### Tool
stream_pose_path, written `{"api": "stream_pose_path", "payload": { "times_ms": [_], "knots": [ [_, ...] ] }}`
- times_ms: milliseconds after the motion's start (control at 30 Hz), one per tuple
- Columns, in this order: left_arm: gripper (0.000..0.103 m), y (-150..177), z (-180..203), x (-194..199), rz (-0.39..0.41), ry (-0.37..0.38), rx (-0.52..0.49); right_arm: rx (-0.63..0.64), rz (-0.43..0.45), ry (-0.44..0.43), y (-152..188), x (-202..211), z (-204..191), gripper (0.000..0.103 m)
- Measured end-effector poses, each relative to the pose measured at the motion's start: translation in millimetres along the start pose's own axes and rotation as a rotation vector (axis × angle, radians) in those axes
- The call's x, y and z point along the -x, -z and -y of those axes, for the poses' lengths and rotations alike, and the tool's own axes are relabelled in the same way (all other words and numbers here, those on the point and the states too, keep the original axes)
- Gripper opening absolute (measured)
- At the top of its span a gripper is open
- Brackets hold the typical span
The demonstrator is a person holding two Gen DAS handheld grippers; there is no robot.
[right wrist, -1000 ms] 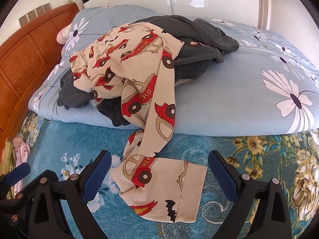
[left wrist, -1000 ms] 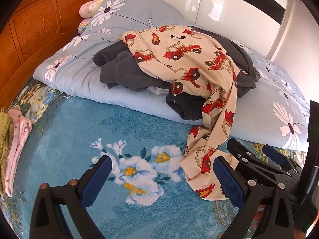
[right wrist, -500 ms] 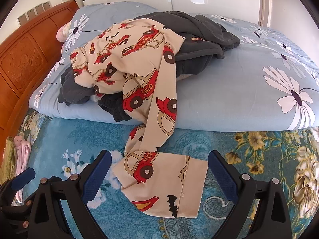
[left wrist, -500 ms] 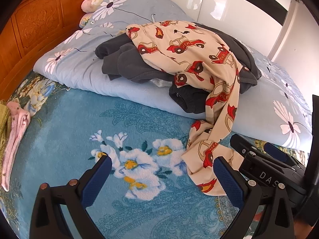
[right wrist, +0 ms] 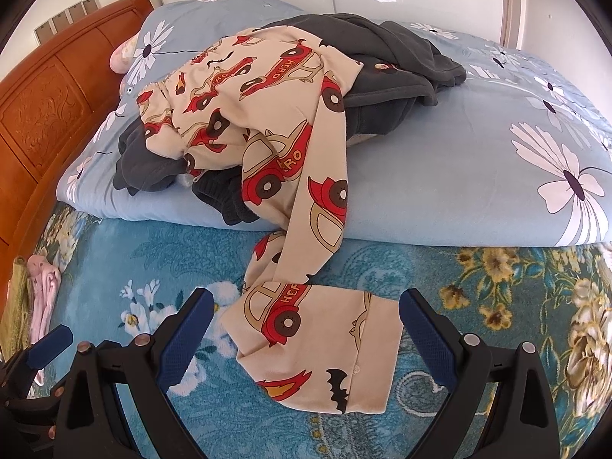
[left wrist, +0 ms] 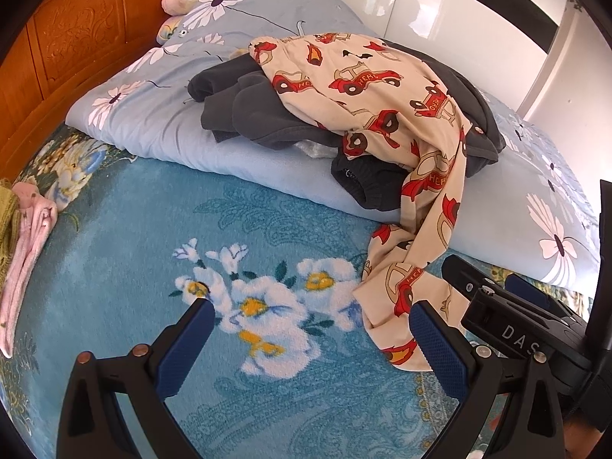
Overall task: Fold clothes
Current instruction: 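Move both grippers toward the beige car-print pants on the bed, then grasp the beige car-print pants with the right gripper and pull them off the pile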
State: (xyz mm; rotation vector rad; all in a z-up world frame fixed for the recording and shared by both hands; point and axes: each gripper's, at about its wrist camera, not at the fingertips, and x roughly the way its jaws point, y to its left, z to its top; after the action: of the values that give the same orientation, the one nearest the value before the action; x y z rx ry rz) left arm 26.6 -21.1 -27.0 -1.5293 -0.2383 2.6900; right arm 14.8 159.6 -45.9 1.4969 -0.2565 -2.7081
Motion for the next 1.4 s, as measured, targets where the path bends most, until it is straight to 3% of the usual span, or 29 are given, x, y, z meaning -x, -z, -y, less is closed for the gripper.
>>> {"api": "stream_pose_path", "payload": {
  "times_ms": [1000, 1200, 1400],
  "knots": [
    [0.103, 12, -41, -7, -0.024, 0.004, 0.095, 0.074, -0.064, -0.033, -2, -22, -31, 0.098],
    [0.103, 44, -91, 19, 0.033, -0.003, 0.237, 0.125, 0.051, 0.045, -46, -39, -31, 0.098],
    [0.103, 63, -129, 43, 0.062, -0.043, 0.289, 0.169, 0.058, 0.129, -103, -65, -39, 0.098]
  ]
}}
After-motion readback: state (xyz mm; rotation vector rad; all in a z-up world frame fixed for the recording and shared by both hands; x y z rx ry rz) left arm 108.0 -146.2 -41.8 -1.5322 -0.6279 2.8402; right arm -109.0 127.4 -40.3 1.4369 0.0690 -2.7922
